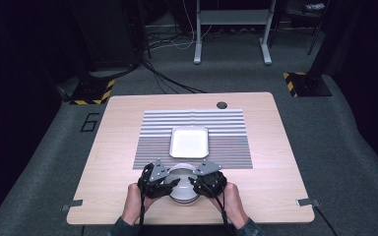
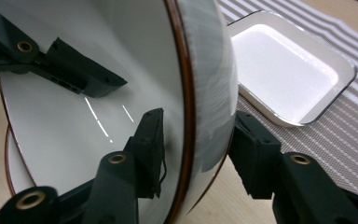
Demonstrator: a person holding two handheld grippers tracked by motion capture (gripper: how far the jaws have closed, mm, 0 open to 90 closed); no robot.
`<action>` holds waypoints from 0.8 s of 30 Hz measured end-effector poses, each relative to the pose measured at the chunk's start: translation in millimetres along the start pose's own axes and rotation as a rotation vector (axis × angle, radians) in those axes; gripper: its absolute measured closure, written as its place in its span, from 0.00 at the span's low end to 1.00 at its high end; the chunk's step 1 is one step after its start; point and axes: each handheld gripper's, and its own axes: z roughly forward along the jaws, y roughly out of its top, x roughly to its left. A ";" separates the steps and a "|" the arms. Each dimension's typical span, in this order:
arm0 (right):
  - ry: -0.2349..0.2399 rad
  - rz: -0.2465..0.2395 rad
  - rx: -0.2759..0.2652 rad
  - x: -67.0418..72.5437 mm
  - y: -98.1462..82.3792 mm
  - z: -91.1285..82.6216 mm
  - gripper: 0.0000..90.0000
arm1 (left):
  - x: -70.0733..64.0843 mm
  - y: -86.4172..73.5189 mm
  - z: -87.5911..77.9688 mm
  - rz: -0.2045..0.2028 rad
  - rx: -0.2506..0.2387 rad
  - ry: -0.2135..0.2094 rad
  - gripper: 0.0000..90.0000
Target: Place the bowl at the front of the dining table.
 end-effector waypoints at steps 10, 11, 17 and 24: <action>-0.089 -0.039 -0.044 5.4 4.6 -7.7 0.78 | -4.4 5.3 -2.4 0.033 0.003 0.056 0.68; -0.095 -0.042 -0.053 5.4 5.0 -8.3 0.80 | -4.5 6.1 -2.7 0.026 0.002 0.058 0.68; -0.109 -0.050 -0.097 4.8 7.5 -11.6 0.87 | -3.8 7.5 -3.5 0.018 -0.012 0.061 0.71; -0.124 -0.057 -0.161 4.9 8.8 -13.1 0.92 | -1.3 5.5 -5.8 0.004 -0.041 0.059 0.77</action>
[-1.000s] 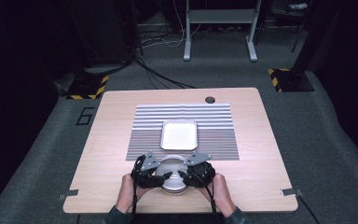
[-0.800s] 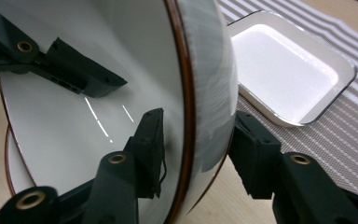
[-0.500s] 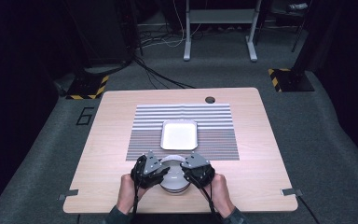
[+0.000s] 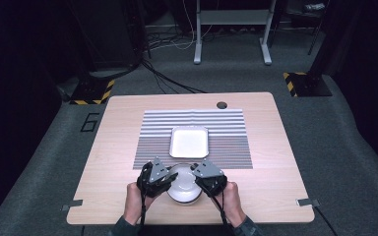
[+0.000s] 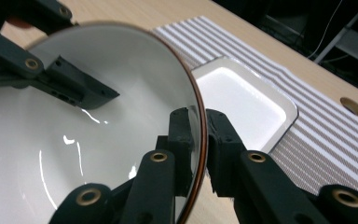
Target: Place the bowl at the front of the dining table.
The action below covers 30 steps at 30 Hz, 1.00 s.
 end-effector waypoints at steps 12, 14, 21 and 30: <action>-0.030 -0.038 -0.068 3.0 6.3 -7.8 0.90 | 1.2 0.0 -3.5 -0.011 -0.061 0.015 0.81; -0.027 -0.035 -0.073 3.3 7.2 -8.8 0.90 | 0.6 1.0 -5.8 -0.011 -0.074 0.018 0.83; -0.033 -0.041 -0.107 4.4 11.3 -12.0 0.90 | 1.6 4.8 -12.1 -0.007 -0.096 0.033 0.85; -0.037 -0.038 -0.139 2.5 13.6 -16.6 0.90 | 1.7 11.9 -17.6 0.000 -0.114 0.041 0.86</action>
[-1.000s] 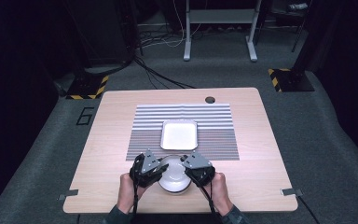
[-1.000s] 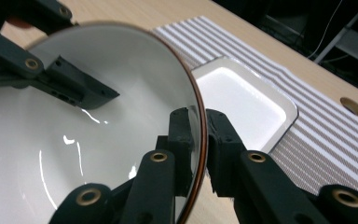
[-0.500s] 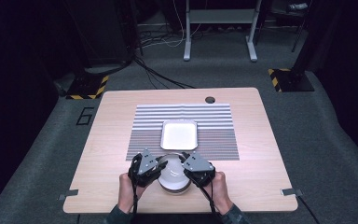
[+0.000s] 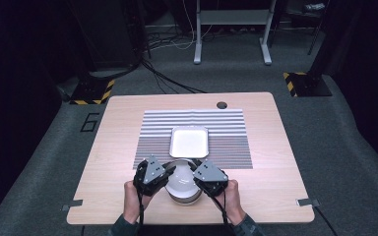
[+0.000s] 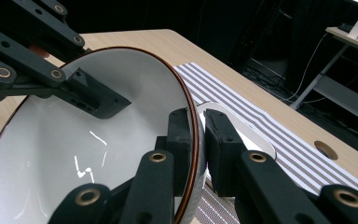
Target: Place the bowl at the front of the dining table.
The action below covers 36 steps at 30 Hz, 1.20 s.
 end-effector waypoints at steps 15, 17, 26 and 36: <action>-0.009 0.014 -0.030 -8.5 4.8 -2.1 0.90 | 4.9 14.2 -1.3 0.021 -0.017 0.003 0.86; -0.009 0.011 -0.033 -10.0 6.3 -1.5 0.90 | 6.0 15.7 -1.5 0.019 -0.021 0.002 0.86; -0.015 0.010 -0.045 -16.8 13.6 0.0 0.90 | 12.7 25.9 -0.8 0.028 -0.032 0.007 0.86; -0.013 0.009 -0.053 -26.4 21.0 7.3 0.90 | 24.0 35.1 1.7 0.024 -0.035 0.001 0.86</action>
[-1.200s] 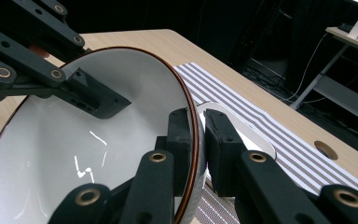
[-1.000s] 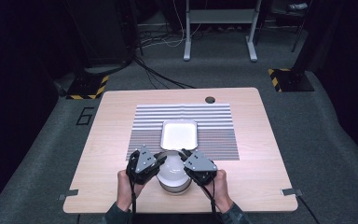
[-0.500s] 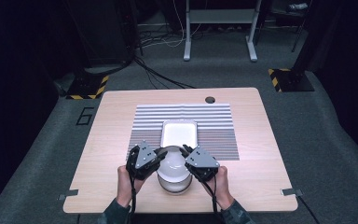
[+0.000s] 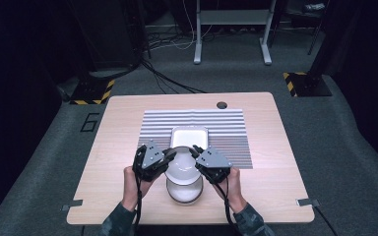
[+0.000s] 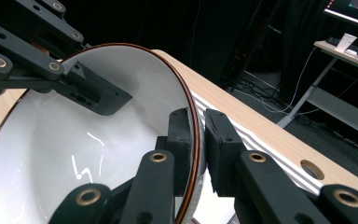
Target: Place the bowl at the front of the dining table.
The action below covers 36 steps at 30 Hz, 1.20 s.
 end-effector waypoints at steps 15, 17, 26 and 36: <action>0.014 0.022 0.005 -16.1 8.5 15.8 0.90 | 18.5 9.6 9.7 -0.018 -0.011 -0.010 0.86; 0.018 0.027 0.007 -18.6 9.3 18.5 0.90 | 20.9 10.5 11.8 -0.015 -0.009 -0.007 0.86; 0.011 0.037 0.015 -28.3 12.0 29.4 0.90 | 32.4 15.8 22.9 -0.028 -0.008 -0.012 0.87; 0.016 0.043 0.032 -38.1 11.7 45.1 0.90 | 45.5 16.4 36.1 -0.047 0.001 -0.020 0.87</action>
